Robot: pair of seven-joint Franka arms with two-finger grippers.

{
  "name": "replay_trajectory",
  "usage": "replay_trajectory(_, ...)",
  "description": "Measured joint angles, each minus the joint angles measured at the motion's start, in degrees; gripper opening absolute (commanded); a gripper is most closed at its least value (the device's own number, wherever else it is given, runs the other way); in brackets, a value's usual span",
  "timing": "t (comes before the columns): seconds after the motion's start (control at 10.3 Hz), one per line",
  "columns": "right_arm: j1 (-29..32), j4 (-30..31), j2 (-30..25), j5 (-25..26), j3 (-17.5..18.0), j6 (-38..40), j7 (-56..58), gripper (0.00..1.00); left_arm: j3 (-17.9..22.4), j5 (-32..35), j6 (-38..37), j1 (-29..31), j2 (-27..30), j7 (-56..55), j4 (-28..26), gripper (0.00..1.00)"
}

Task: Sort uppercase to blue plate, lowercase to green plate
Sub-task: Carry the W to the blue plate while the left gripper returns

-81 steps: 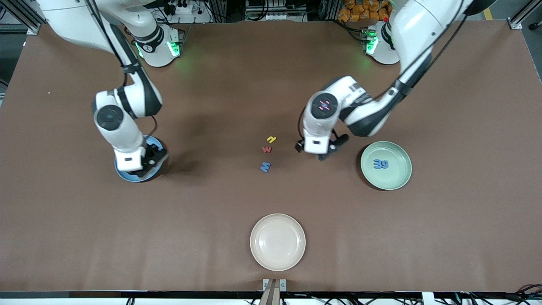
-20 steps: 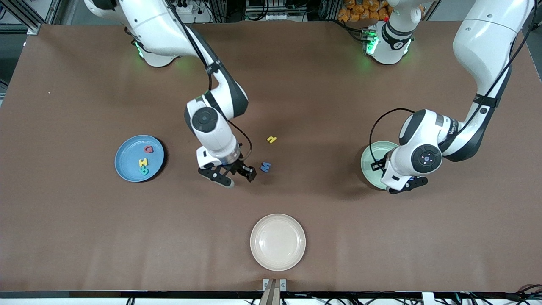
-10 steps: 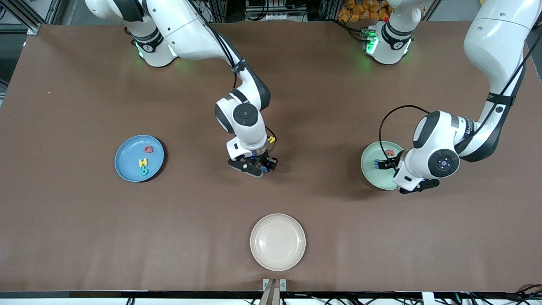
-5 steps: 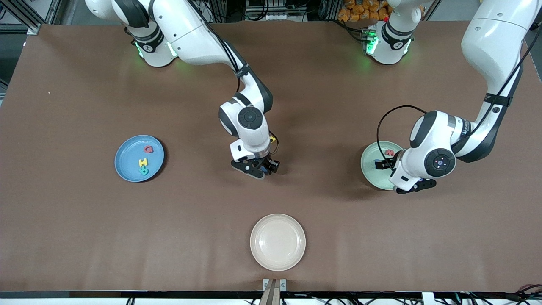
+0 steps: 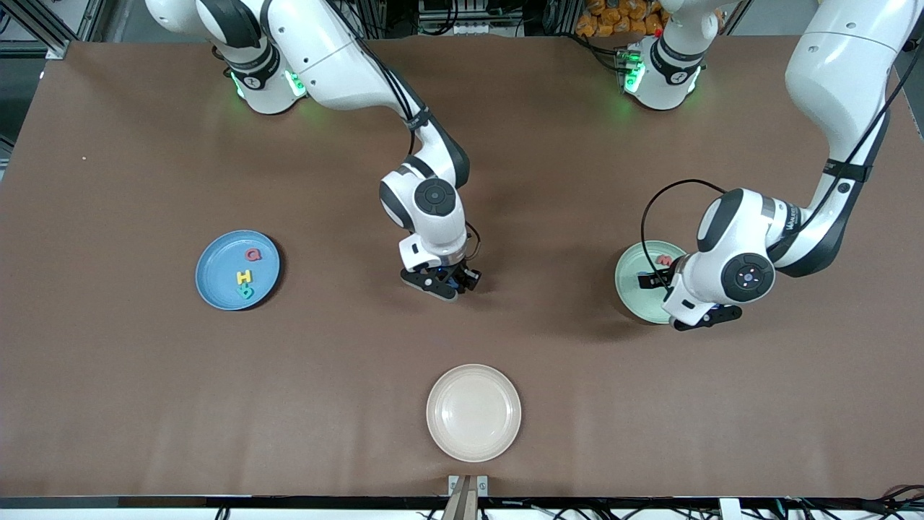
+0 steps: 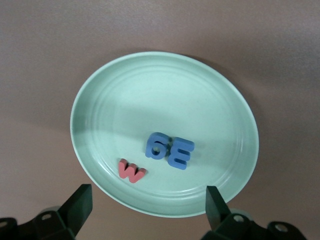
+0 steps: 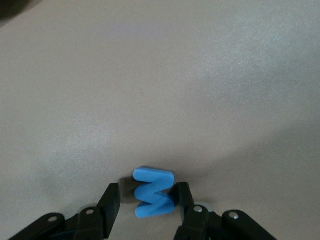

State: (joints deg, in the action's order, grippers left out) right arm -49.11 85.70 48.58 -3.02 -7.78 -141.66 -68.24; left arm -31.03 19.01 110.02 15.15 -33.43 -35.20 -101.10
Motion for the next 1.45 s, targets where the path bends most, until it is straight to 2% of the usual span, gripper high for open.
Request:
replay_trajectory(0.19,-0.12,-0.04,0.01,1.29,0.00,0.09,-0.14,0.25,0.00,0.00,0.00,-0.35,-0.18,-0.55,0.00,1.00)
replay_trajectory(0.39,-0.19,-0.31,0.00,2.57,0.02,0.56,-0.21,0.13,0.00,0.00,0.00,-0.42,-0.19,-1.00,0.00,1.00)
replay_trajectory(0.78,-0.24,-0.44,0.03,4.70,-0.11,0.76,0.59,0.03,-0.01,0.00,0.00,-0.83,-0.21,-1.14,0.01,1.00)
replay_trajectory(0.97,1.23,-1.62,-0.26,5.67,-0.72,6.63,9.93,0.02,-0.01,0.00,0.01,-0.90,-0.22,-1.44,0.05,1.00)
replay_trajectory(1.26,8.35,-2.40,-4.32,5.68,-0.97,18.37,31.10,0.03,-0.06,0.00,1.18,-1.95,-0.22,-3.13,0.17,1.00)
replay_trajectory(1.45,12.99,3.73,-11.19,5.70,-1.83,20.35,43.93,0.04,-0.17,0.00,2.19,-4.51,-0.26,-5.33,0.86,1.00)
